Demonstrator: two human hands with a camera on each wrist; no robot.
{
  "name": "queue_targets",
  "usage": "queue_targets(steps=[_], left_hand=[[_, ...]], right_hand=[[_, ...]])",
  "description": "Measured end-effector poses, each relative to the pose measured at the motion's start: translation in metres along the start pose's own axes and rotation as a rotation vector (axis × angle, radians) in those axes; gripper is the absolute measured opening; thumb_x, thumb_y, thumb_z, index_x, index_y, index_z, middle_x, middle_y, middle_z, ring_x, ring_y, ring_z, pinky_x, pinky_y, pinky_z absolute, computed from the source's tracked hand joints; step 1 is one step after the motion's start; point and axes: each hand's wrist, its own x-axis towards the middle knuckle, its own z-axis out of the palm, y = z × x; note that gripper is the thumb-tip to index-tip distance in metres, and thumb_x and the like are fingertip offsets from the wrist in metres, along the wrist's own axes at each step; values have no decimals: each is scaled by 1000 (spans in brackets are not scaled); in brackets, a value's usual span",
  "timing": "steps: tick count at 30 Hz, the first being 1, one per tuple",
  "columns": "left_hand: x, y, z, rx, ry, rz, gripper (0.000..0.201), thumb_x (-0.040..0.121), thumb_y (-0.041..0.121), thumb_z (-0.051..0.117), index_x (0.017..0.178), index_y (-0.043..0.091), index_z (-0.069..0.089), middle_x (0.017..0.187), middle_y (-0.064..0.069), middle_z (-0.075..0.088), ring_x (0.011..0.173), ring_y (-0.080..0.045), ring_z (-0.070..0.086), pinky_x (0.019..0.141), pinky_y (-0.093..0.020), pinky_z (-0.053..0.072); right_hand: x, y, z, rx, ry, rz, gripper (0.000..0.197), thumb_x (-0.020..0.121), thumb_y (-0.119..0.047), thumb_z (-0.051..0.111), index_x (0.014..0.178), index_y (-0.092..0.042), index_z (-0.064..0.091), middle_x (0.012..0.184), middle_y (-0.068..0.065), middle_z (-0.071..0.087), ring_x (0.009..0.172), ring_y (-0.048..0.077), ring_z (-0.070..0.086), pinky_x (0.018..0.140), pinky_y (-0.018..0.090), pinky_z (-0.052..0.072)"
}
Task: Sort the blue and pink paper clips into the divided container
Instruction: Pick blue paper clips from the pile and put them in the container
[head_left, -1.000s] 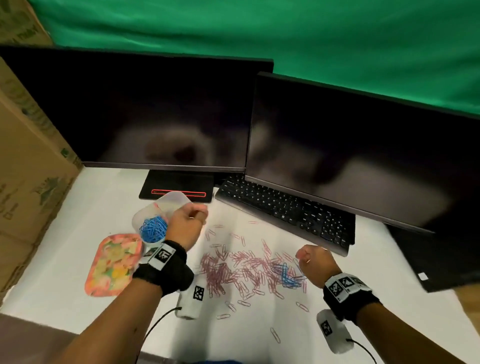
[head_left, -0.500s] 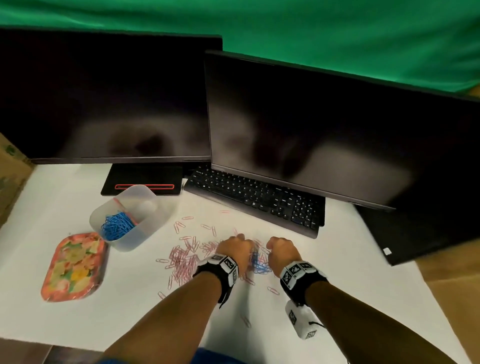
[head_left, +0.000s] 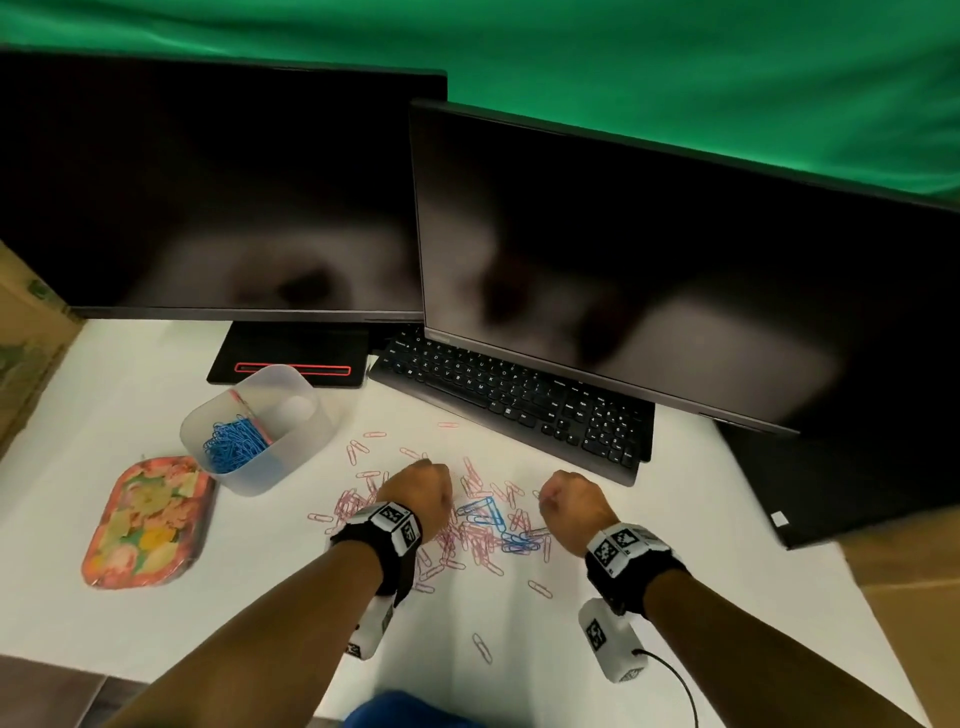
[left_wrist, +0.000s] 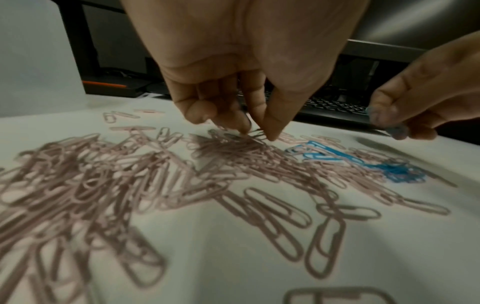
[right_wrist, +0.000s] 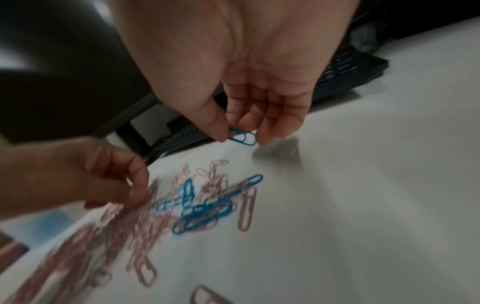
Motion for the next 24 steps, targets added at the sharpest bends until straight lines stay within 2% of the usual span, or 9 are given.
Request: queue_targets(steps=[2,4,6,8,10,12,17,22,24], left_hand=[[0,1,-1,-34,62,-4,19,87,20,54,106,22,55,110,1,48,99,-21,55,81,-33,51],[-1,11,0,-62,66,24,18,88,22,55,106,24,56,110,3,49,99,-19,55,81,-32,50],[-1,27,5,-41,23,88,18,88,21,55,105,25,59,111,4,53,99,-19,58,83,-32,51],[0,40,13,25,-27,163,27,86,13,56,109,26,60,115,3,54,103,-20,58,86,-32,51],[2,48,20,121,-75,242,41,83,6,58,118,26,57,120,2,51,109,-22,57,88,-34,51],[5,50,20,230,-111,297,48,82,5,59,125,26,54,123,-1,49,112,-25,54,89,-39,52],[8,52,13,390,-139,307,30,85,8,60,114,15,60,119,-6,50,109,-27,54,86,-42,53],[9,61,10,440,-222,236,42,81,6,62,122,8,53,125,-10,45,115,-29,50,91,-42,50],[10,62,11,448,-224,236,42,80,6,61,121,7,53,124,-10,47,115,-29,50,92,-41,49]], right_hand=[[0,15,-4,161,51,18,13,90,-17,53,84,-25,61,93,-2,65,85,15,61,73,24,47],[0,26,-5,394,60,71,21,88,-9,54,79,-26,62,87,1,69,75,17,65,71,29,53],[-3,30,-6,549,1,100,25,87,-1,49,88,-22,61,84,5,66,66,17,64,61,28,51],[-5,30,-5,647,-57,112,27,88,3,45,100,-15,61,81,8,61,63,19,62,56,27,49],[-6,29,-4,739,-89,131,27,89,5,44,99,-12,62,77,9,57,63,23,61,55,30,48],[-7,29,-4,774,-96,147,26,88,5,45,94,-13,63,75,8,56,65,24,60,55,30,47],[-10,26,-6,665,-74,105,23,88,0,48,87,-18,61,75,2,58,65,16,59,55,24,42],[-17,29,-4,347,-33,5,27,86,-5,53,77,-30,58,80,-9,57,76,11,55,65,14,40],[-21,27,-1,163,-20,-59,19,86,-9,55,83,-27,60,87,-9,57,81,10,54,67,13,39]])
